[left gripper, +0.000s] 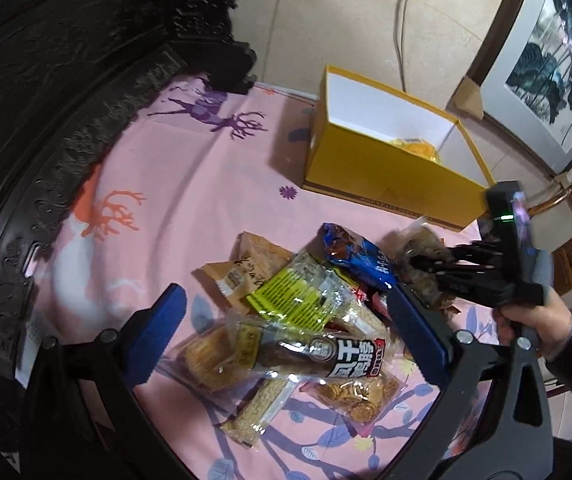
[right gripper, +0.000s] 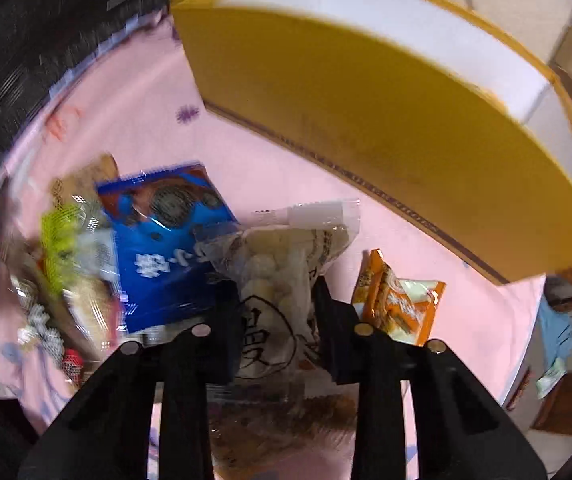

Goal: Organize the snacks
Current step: 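Grasp the white bun bag with the right tool while the left tool grasps the blue packet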

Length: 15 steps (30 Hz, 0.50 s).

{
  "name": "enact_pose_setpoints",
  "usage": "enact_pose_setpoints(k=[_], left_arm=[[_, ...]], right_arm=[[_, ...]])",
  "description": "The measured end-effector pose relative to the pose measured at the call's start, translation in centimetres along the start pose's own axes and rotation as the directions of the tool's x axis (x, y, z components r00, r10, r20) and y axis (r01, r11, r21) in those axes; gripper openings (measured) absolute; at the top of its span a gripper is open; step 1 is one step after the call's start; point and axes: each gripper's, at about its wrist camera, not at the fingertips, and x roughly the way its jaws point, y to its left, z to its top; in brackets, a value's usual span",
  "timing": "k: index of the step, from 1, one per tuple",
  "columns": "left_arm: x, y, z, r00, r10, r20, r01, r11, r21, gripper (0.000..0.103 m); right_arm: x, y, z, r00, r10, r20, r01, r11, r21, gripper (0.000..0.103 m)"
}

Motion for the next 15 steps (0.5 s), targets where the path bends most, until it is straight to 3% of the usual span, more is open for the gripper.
enact_pose_setpoints(k=[4,8,12,15], left_arm=[[2.5,-1.8,1.5,0.999,-0.024,-0.029,0.025,0.999,0.028,0.101],[6.4,-4.4,3.2,0.995,-0.041,-0.088,0.047,0.997,0.064,0.101],[11.9,-6.3,4.6,0.976,-0.066,-0.207,0.078,0.996,0.051,0.101],[15.9,-7.1,4.9,0.949,-0.062,-0.310,0.077,0.996,0.037,0.101]], right_arm=[[-4.3,-1.2,-2.3,0.991,0.054,0.119,-0.071,0.987,0.145,0.032],[-6.7,-1.6,-4.0,0.979,0.096,0.180,-0.140,0.958,0.250,0.032],[-7.2,-1.5,-5.6,0.974,0.125,0.187,-0.181,0.931,0.317,0.032],[-7.2,-1.2,-6.3,0.972,0.142,0.187,-0.200,0.918,0.342,0.032]])
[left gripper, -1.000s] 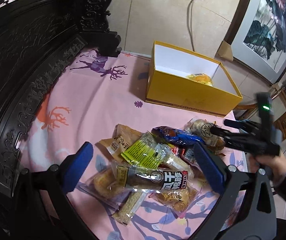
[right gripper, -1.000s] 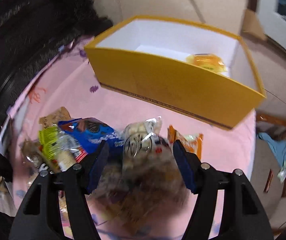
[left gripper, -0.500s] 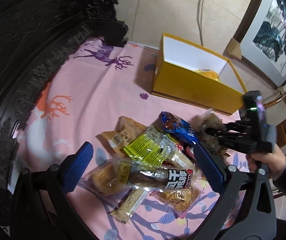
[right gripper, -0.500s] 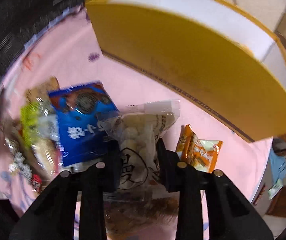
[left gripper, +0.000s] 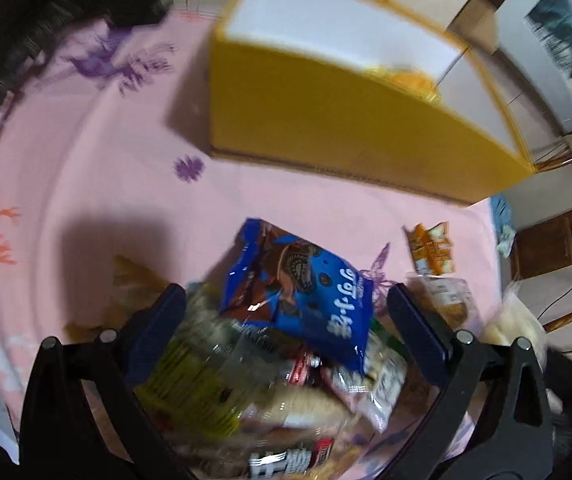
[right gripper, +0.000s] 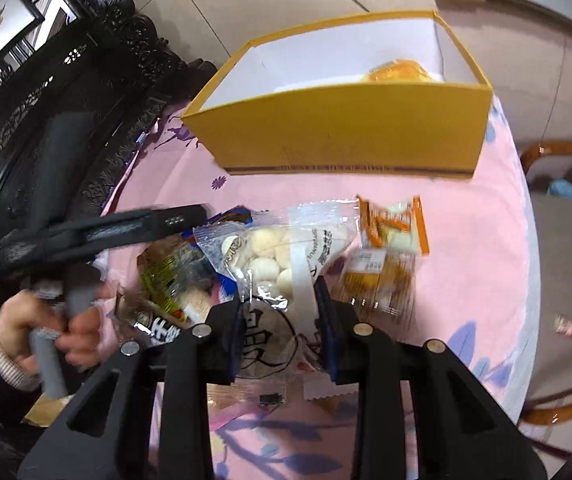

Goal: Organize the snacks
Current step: 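Grasp the white bun bag with the right tool while the left tool grasps the blue packet, then lift the blue packet and white bun bag into the yellow box and release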

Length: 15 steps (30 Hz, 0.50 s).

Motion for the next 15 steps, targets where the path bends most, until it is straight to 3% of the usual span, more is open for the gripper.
enact_pose_setpoints(k=[5,6,8,12,14,15], left_arm=[[4.6,-0.4,0.6,0.985,-0.020,-0.172,0.015,0.999,-0.030,0.101],[5.3,-0.6,0.5,0.981,-0.007,-0.193,0.003,1.000,-0.023,0.101],[5.4,-1.1,0.3,0.987,0.010,-0.163,-0.010,1.000,0.002,0.100],[4.6,-1.1,-0.1,0.996,-0.027,-0.085,0.027,1.000,-0.005,0.072],[3.9,-1.0,-0.2,0.998,-0.043,-0.047,0.043,0.999,0.002,0.046],[3.3,-1.0,-0.2,0.999,-0.049,-0.017,0.049,0.999,0.010,0.042]], right_arm=[[-0.1,-0.2,-0.5,1.000,0.014,-0.012,-0.013,1.000,0.018,0.032],[-0.1,-0.3,-0.5,1.000,0.015,-0.012,-0.015,1.000,0.022,0.032],[-0.3,-0.2,-0.8,1.000,0.016,-0.009,-0.016,1.000,0.022,0.032],[0.0,-0.4,-0.7,1.000,0.019,-0.012,-0.018,0.999,0.034,0.032],[0.3,-0.6,-0.7,1.000,0.017,-0.019,-0.017,0.999,0.041,0.032],[0.4,-0.7,-0.7,1.000,0.016,-0.024,-0.014,0.999,0.044,0.032]])
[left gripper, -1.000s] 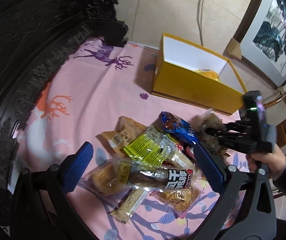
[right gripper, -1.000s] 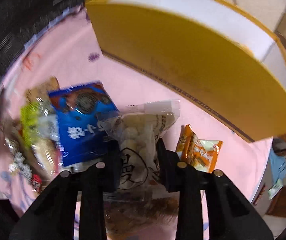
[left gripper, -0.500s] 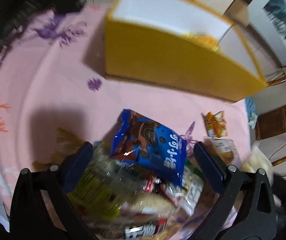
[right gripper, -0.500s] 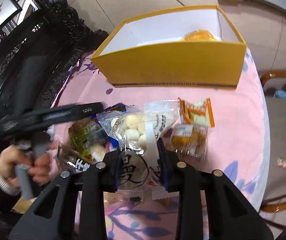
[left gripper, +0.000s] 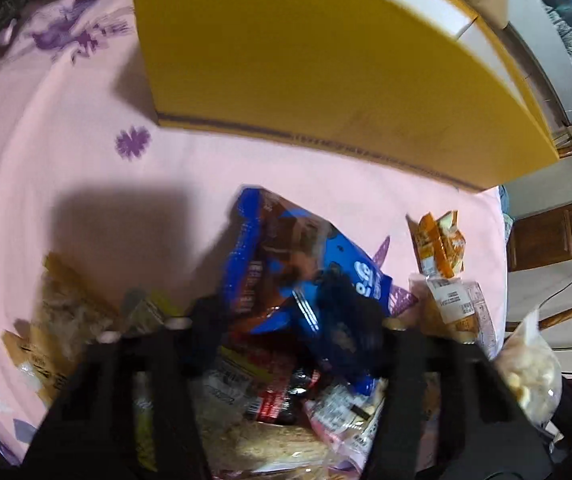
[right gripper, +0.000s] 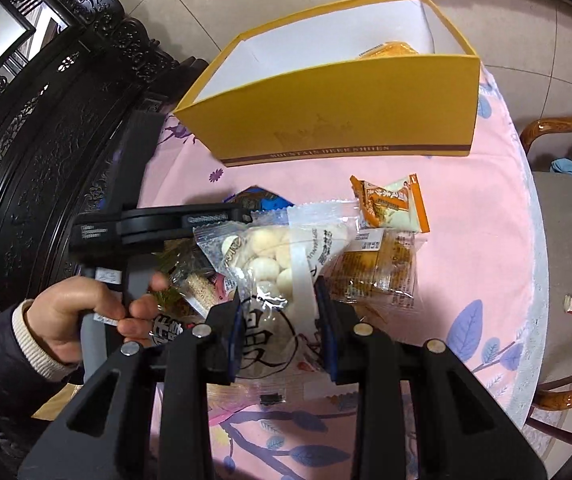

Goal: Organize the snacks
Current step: 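Lift the blue packet and white bun bag into the yellow box and release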

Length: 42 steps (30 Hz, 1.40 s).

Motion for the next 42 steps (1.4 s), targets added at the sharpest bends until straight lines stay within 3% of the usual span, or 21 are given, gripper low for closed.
enact_pose_setpoints(k=[1,4,28,34,42], left_arm=[[-0.4,0.0,-0.1,1.000,-0.010,0.017,0.010,1.000,0.002,0.036],[-1.2,0.1,-0.3,0.999,-0.020,0.048,0.020,1.000,0.007,0.032],[-7.0,0.8,-2.4,0.978,-0.023,0.210,0.031,0.999,-0.033,0.028],[-11.3,-0.3,-2.4,0.952,-0.014,0.304,0.013,1.000,0.007,0.028],[-17.5,-2.3,-0.3,0.897,-0.031,0.442,0.009,0.999,0.053,0.028]], right_arm=[[0.1,-0.1,0.0,1.000,0.001,-0.003,-0.001,1.000,0.005,0.032],[0.2,-0.2,0.1,1.000,0.003,-0.005,-0.003,1.000,0.010,0.032],[-1.3,1.2,0.4,0.999,0.003,0.036,-0.003,1.000,-0.009,0.032],[-2.9,2.2,1.5,0.997,0.017,0.077,-0.015,1.000,-0.026,0.032],[-5.9,3.6,4.9,0.984,0.034,0.177,-0.020,0.997,-0.078,0.032]])
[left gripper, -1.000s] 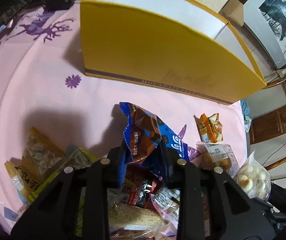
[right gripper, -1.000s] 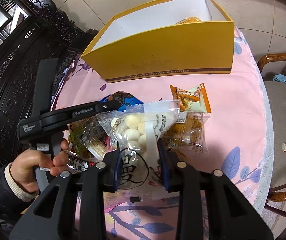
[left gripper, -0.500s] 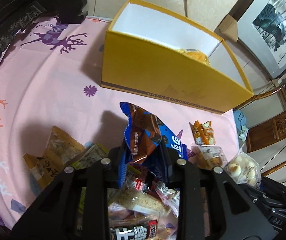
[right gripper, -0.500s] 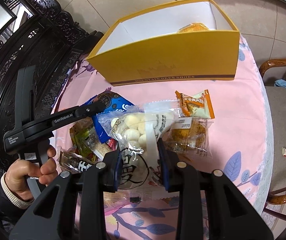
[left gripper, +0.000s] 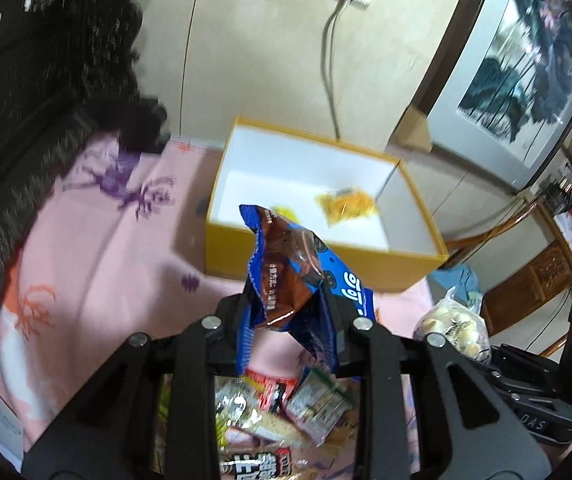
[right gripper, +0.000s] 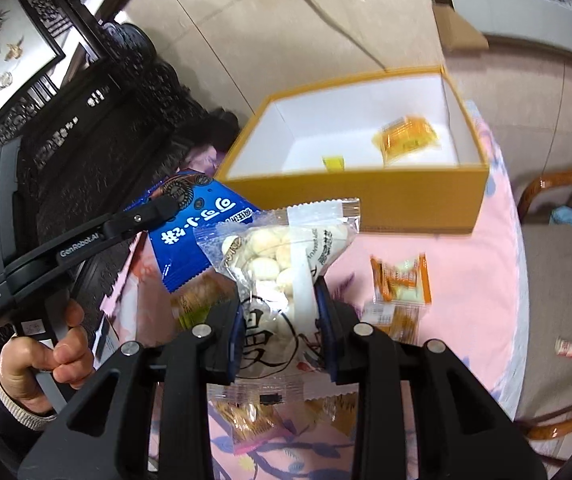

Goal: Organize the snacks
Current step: 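Lift the blue packet and white bun bag into the yellow box and release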

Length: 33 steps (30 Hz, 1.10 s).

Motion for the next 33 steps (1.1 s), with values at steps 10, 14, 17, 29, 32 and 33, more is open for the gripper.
enact_pose_setpoints(k=[10,14,17,29,32,33], left_arm=[[-2.2,-2.5,6.7,0.989,-0.036,0.140,0.028,0.998,0.057,0.028],[-1.7,-3.3,9.7,0.982,-0.036,0.184,0.020,0.996,0.086,0.028],[-0.7,-4.2,11.9,0.978,-0.033,0.207,0.009,0.993,0.116,0.028],[3.0,-5.7,17.4,0.955,0.069,0.290,-0.101,0.990,0.100,0.094],[1.7,-4.9,17.7,0.939,0.057,0.338,-0.088,0.993,0.076,0.094],[1.4,-4.7,17.6,0.938,0.062,0.342,-0.092,0.993,0.073,0.094]], right_arm=[[-2.9,0.5,7.2,0.986,-0.028,0.165,0.040,0.997,-0.070,0.032],[-2.9,-0.4,10.9,0.972,-0.063,0.227,0.085,0.993,-0.088,0.032],[-2.3,-1.0,13.2,0.963,-0.086,0.255,0.114,0.989,-0.094,0.032],[0.8,-2.2,18.9,0.929,-0.201,0.310,0.245,0.963,-0.109,0.067],[-0.2,-2.2,18.9,0.922,-0.189,0.339,0.240,0.964,-0.112,0.067],[-0.4,-2.2,18.7,0.919,-0.196,0.341,0.247,0.962,-0.115,0.067]])
